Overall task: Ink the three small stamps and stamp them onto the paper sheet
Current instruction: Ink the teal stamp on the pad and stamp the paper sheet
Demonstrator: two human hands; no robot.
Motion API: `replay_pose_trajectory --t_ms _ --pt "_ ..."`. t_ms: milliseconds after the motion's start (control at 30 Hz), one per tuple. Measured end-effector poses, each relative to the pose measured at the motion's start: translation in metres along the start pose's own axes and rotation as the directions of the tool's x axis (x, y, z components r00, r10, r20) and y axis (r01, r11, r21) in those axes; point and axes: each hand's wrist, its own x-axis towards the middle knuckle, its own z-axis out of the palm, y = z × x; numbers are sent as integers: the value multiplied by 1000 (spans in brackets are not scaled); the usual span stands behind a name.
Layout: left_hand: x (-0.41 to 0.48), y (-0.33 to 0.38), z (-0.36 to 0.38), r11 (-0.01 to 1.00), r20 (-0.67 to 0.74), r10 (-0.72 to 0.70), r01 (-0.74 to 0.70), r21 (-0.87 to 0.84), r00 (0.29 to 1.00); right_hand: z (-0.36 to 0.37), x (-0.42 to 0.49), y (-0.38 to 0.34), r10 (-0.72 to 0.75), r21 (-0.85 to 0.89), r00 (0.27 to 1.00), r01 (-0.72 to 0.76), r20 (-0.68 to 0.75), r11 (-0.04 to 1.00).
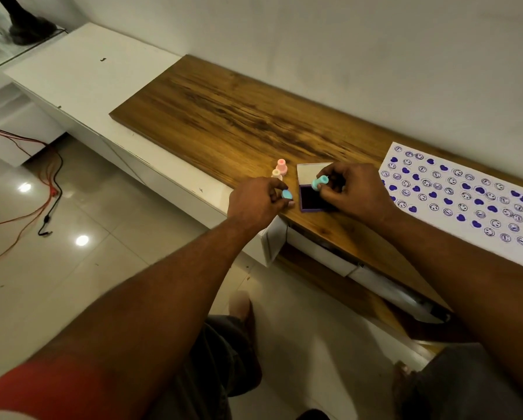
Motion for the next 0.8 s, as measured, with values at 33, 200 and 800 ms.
replay_pose_trajectory --t_ms 33,200,800 --pt "0 0 1 1000 1 -5 5 0 1000 -1 0 0 3 7 1000 -3 1 1000" --pt "-1 1 2 1000 -5 -6 6 19 1000 -5 -3 2 6 4 1000 -6 15 1000" --pt "13 47 14 952 -29 205 -193 236 978 7 -10 -2 30 -293 996 -2 89 956"
